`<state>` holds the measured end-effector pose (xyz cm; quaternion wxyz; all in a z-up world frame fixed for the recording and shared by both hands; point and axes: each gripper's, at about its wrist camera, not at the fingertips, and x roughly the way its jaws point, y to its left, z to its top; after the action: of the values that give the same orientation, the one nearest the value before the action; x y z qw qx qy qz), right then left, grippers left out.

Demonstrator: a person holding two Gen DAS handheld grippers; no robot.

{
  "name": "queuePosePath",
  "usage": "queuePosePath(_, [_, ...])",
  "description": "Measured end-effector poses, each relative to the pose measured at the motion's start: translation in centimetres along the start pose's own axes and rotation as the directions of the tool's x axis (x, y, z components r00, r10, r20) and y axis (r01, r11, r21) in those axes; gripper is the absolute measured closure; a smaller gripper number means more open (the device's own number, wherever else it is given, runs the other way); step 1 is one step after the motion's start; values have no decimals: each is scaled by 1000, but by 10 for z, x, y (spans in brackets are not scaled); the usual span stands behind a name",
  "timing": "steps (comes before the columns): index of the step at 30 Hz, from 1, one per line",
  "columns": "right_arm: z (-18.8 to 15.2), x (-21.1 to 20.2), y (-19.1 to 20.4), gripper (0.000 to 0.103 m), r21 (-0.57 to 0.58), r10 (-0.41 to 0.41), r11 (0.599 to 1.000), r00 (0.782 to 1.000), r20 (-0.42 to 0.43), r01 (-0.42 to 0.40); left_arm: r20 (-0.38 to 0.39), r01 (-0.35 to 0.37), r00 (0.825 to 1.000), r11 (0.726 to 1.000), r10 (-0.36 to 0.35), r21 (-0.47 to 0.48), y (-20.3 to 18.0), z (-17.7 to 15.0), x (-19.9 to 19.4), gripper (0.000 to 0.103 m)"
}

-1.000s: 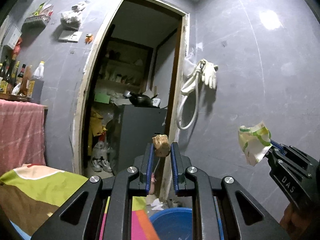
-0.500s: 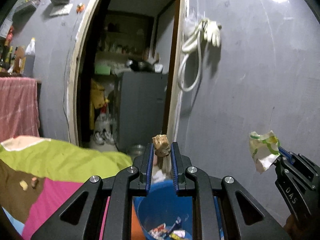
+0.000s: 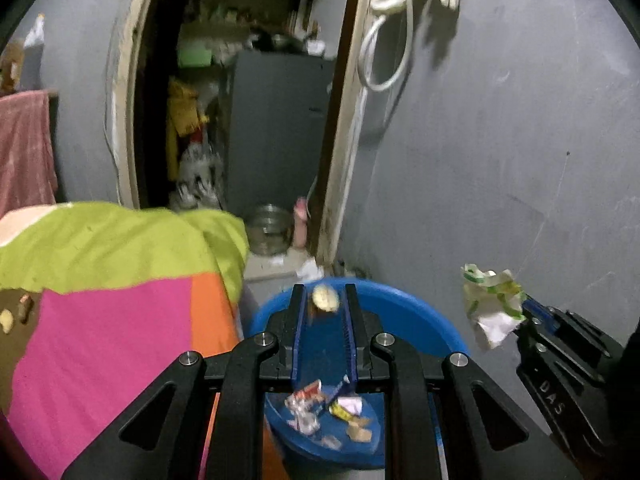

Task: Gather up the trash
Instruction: 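Open both tools over the blue bucket to drop the scrap and bag, then move both open tools back over the last brown scraps on the blanket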

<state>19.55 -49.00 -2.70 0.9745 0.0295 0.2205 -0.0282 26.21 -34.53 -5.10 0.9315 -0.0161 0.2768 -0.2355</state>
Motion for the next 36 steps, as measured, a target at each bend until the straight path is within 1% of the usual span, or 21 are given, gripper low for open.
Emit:
queuePosePath(2, [-3, 9, -4, 90, 23, 15, 1000, 999, -46, -14, -38, 15, 999, 1000, -15, -6, 3, -1, 7, 89])
queuePosePath(4, [-5, 16, -7, 79, 42, 24, 999, 997, -76, -21, -62, 22, 998, 1000, -22, -10, 4, -2, 12, 88])
queuePosePath(6, [-7, 21, -10, 78, 65, 37, 997, 994, -102, -30, -82, 31, 996, 1000, -31, -7, 5, -1, 17, 86])
queuePosePath(8, [-9, 23, -13, 78, 78, 34, 997, 993, -116, -25, -102, 52, 993, 999, -53, -11, 8, -1, 21, 86])
queuePosePath(10, [-8, 24, -15, 77, 87, 34, 996, 992, -122, -24, -115, 58, 992, 998, -60, -20, 10, -2, 24, 85])
queuePosePath(12, [-6, 23, -16, 76, 89, 35, 996, 992, -124, -24, -116, 63, 991, 997, -67, -37, 13, -1, 25, 76])
queuePosePath(15, [-6, 22, -17, 74, 89, 38, 996, 991, -127, -27, -107, 70, 991, 995, -77, -68, 17, 4, 18, 74])
queuePosePath(17, [-3, 22, -17, 64, 95, 44, 995, 991, -129, -32, -98, 68, 992, 994, -76, -81, 21, 9, 12, 74])
queuePosePath(18, [-1, 22, -18, 54, 100, 50, 994, 990, -132, -37, -91, 69, 993, 994, -76, -85, 22, 13, 8, 73])
queuePosePath(22, [4, 19, -15, 53, 98, 52, 995, 988, -144, -38, -59, 67, 996, 993, -73, -98, 30, 24, -10, 70])
queuePosePath(25, [11, 10, -10, 52, 99, 56, 994, 991, -120, -44, -23, 63, 998, 994, -65, -95, 35, 30, -26, 66])
queuePosePath(27, [16, 1, -5, 51, 95, 59, 994, 995, -86, -50, 17, 59, 998, 994, -58, -92, 40, 35, -41, 59])
queuePosePath(29, [25, -14, 2, 48, 84, 61, 995, 998, -32, -58, 54, 56, 997, 994, -51, -94, 46, 39, -56, 55])
queuePosePath(30, [29, -21, 5, 41, 79, 61, 995, 998, -7, -60, 68, 56, 996, 994, -50, -95, 48, 42, -63, 53])
queuePosePath(31, [34, -30, 9, 32, 74, 60, 995, 998, 27, -62, 85, 54, 995, 994, -46, -97, 53, 45, -71, 51])
queuePosePath(33, [43, -44, 17, 26, 68, 67, 995, 994, 84, -73, 116, 48, 993, 993, -36, -103, 60, 51, -86, 37])
queuePosePath(34, [48, -53, 22, 25, 59, 70, 995, 991, 115, -77, 139, 47, 990, 993, -32, -111, 65, 54, -94, 34])
queuePosePath(35, [53, -60, 28, 24, 49, 71, 996, 988, 139, -79, 164, 45, 986, 992, -25, -117, 71, 57, -104, 28])
queuePosePath(36, [57, -65, 33, 20, 42, 76, 996, 985, 158, -83, 187, 39, 982, 992, -16, -120, 77, 60, -115, 24])
